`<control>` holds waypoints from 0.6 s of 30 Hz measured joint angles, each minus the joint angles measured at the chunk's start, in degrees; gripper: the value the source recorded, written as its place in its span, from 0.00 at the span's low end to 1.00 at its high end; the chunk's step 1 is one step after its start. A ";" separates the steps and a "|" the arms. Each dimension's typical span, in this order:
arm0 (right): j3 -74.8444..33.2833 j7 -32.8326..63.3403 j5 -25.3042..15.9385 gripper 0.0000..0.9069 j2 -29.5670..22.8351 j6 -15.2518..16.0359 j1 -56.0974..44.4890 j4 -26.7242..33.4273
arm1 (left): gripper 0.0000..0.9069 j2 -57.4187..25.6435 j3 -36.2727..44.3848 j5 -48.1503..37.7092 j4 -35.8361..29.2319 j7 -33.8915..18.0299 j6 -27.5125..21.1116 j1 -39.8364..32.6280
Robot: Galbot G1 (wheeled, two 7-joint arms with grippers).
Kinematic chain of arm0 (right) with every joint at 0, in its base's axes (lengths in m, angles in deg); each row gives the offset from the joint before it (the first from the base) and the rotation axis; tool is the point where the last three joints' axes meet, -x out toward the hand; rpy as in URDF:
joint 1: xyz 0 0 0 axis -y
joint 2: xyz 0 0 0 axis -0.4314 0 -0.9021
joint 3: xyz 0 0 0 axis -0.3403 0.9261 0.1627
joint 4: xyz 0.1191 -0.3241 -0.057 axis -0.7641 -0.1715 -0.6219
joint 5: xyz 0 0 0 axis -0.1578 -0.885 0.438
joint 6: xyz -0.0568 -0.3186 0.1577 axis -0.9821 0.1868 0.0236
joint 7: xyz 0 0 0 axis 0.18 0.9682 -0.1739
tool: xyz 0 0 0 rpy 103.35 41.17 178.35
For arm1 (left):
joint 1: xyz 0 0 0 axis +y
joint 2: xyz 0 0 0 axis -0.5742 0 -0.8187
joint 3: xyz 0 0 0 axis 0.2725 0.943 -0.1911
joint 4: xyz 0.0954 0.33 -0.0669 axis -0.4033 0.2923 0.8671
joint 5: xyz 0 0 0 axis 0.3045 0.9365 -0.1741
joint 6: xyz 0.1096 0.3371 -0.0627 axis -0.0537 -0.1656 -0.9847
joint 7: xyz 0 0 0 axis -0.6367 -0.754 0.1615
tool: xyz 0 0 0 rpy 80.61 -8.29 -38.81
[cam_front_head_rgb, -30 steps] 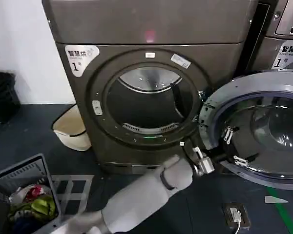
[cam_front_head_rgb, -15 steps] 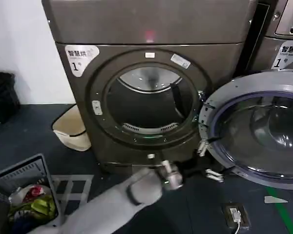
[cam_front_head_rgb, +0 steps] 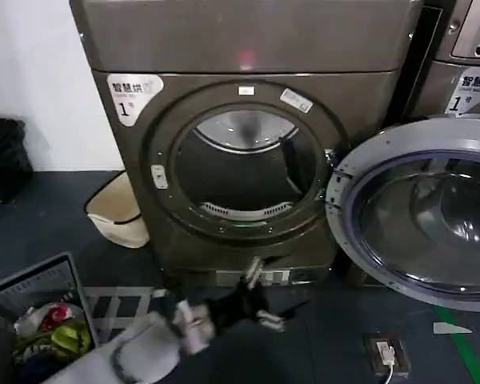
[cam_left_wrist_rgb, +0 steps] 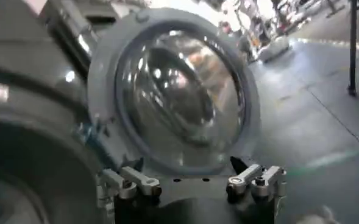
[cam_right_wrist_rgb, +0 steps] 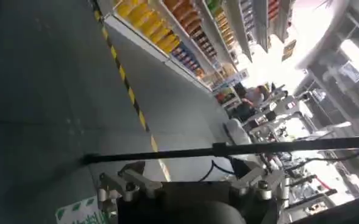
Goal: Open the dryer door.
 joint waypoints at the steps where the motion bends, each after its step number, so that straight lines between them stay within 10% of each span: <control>1: 0.02 -0.41 0.00 1.00 0.00 0.05 0.20 -0.12 | 1.00 -1.33 -1.75 -1.02 -0.34 0.07 0.02 1.76; 18: -0.48 -4.31 -1.01 1.00 1.23 2.62 3.32 -1.73 | 1.00 -17.30 -23.03 -18.42 0.35 -6.06 -10.68 23.86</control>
